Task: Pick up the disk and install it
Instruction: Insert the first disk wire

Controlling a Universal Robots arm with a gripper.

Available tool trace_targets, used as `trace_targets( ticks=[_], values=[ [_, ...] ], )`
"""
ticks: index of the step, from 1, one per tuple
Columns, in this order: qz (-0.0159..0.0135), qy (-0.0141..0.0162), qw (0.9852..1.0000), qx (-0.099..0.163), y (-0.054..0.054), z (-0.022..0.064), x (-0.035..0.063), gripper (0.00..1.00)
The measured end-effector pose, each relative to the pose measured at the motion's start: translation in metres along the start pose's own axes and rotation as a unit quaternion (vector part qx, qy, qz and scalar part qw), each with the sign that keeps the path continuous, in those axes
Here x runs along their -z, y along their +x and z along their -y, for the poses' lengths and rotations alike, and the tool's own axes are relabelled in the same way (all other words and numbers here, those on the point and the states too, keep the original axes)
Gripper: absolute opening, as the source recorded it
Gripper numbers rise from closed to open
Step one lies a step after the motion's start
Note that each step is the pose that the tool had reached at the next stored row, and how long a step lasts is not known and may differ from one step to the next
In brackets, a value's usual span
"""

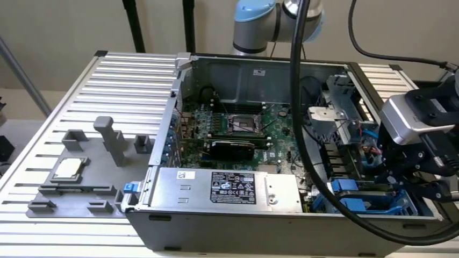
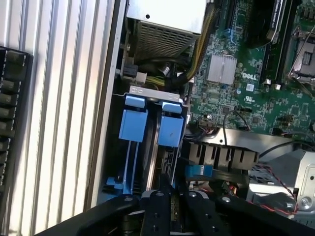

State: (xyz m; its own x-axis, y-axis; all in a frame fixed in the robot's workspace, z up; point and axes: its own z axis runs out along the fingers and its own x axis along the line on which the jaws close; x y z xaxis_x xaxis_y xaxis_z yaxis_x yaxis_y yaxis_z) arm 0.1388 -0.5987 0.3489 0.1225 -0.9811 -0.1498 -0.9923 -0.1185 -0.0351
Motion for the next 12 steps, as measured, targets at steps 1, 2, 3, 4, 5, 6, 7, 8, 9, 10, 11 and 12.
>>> trace_targets(
  ticks=[1,2,3,4,5,6,7,8,9,10,11,12],
  values=[
    [-0.0001,-0.0011,1.0000,-0.005,0.0000,0.0000,-0.0002,0.00],
    [-0.0002,-0.0020,1.0000,-0.010,0.0001,-0.0001,-0.0005,0.00],
    [-0.0003,-0.0029,0.9999,-0.015,0.0001,-0.0001,-0.0009,0.00],
    [-0.0004,-0.0038,0.9998,-0.020,0.0002,-0.0001,-0.0013,0.00],
    [-0.0007,-0.0046,0.9997,-0.025,0.0002,-0.0001,-0.0016,0.00],
    [-0.0012,-0.0049,0.9996,-0.030,0.0003,-0.0001,-0.0018,0.00],
    [-0.0020,-0.0050,0.9994,-0.033,0.0003,-0.0001,-0.0021,0.00],
    [-0.0030,-0.0051,0.9993,-0.037,0.0004,-0.0001,-0.0024,0.00],
    [-0.0042,-0.0051,0.9992,-0.040,0.0004,-0.0001,-0.0026,0.00],
    [-0.0058,-0.0050,0.9991,-0.043,0.0004,-0.0001,-0.0028,0.00],
    [-0.0072,-0.0050,0.9989,-0.045,0.0005,0.0000,-0.0030,0.00],
    [-0.0089,-0.0050,0.9988,-0.048,0.0005,0.0000,-0.0032,0.00]
  ],
)
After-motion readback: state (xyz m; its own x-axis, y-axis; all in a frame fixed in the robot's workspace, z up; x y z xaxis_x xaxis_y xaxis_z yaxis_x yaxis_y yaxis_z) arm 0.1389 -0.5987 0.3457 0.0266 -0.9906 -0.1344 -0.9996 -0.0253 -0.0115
